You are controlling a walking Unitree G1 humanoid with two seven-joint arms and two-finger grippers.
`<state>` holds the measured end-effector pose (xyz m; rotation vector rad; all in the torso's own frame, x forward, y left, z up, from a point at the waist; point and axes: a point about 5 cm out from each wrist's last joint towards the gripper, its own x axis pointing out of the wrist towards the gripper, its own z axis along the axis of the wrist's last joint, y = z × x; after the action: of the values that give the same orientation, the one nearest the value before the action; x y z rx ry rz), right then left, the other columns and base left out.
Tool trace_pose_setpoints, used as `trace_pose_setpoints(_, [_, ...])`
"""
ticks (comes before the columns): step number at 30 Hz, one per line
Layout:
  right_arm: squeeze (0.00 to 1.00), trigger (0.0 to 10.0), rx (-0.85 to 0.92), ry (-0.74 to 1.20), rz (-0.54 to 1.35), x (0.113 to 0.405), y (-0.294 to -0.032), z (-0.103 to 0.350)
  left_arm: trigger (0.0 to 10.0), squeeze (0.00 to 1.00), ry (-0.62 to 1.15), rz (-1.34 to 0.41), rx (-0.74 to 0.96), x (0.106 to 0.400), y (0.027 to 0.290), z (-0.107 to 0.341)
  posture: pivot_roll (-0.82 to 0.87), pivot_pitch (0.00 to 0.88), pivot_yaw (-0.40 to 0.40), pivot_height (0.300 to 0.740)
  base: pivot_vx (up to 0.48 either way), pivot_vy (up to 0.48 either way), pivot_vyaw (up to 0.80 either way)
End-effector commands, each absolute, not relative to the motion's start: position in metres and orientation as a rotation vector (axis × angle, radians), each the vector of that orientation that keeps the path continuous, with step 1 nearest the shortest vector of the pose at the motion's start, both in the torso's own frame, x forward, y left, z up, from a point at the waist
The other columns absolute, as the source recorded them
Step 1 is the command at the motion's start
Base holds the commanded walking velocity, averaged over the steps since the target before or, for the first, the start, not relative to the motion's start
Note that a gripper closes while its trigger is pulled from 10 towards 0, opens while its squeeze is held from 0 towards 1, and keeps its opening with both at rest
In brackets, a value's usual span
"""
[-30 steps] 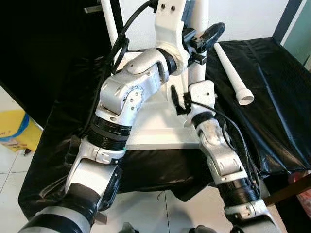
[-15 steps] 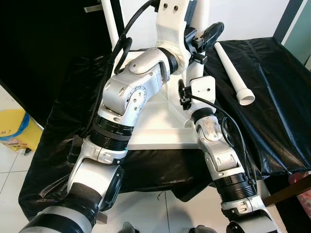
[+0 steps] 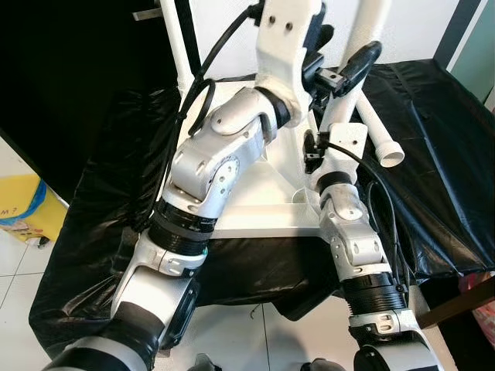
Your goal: Building children table
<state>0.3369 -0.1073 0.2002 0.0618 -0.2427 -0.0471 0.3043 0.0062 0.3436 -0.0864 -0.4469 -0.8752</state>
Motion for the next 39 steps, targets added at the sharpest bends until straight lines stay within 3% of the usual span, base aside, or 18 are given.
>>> trace_pose_setpoints(1, [0.0,10.0,0.084,-0.234,-0.066,0.338,-0.111,0.201,10.0,0.0,-0.523,-0.899,-0.069,0.298,0.014,0.349,-0.11,0.051,0.06,0.74,0.0,0.0,0.0])
trace_pose_setpoints(5, [0.0,10.0,0.08,-0.241,-0.102,0.336,-0.124,0.199,10.0,0.0,-0.525,-0.815,-0.063,0.304,0.03,0.341,-0.11,0.055,0.059,0.74,0.0,0.0,0.0])
trace_pose_setpoints(16, [0.0,10.0,0.064,-0.264,-0.082,0.325,-0.128,0.196,10.0,0.0,-0.485,-0.763,-0.069,0.31,0.045,0.316,-0.11,0.065,0.056,0.74,0.0,0.0,0.0])
trace_pose_setpoints(22, [0.0,10.0,0.066,-0.288,0.018,0.304,-0.13,0.187,10.0,0.0,-0.412,-0.7,-0.089,0.309,0.06,0.277,-0.12,0.067,0.057,0.74,0.0,0.0,0.0])
trace_pose_setpoints(39, [0.0,10.0,-0.008,-0.223,0.071,0.273,-0.154,0.159,10.0,0.0,-0.265,-0.731,-0.039,0.287,0.063,0.222,-0.12,0.069,0.065,0.74,0.0,0.0,0.0])
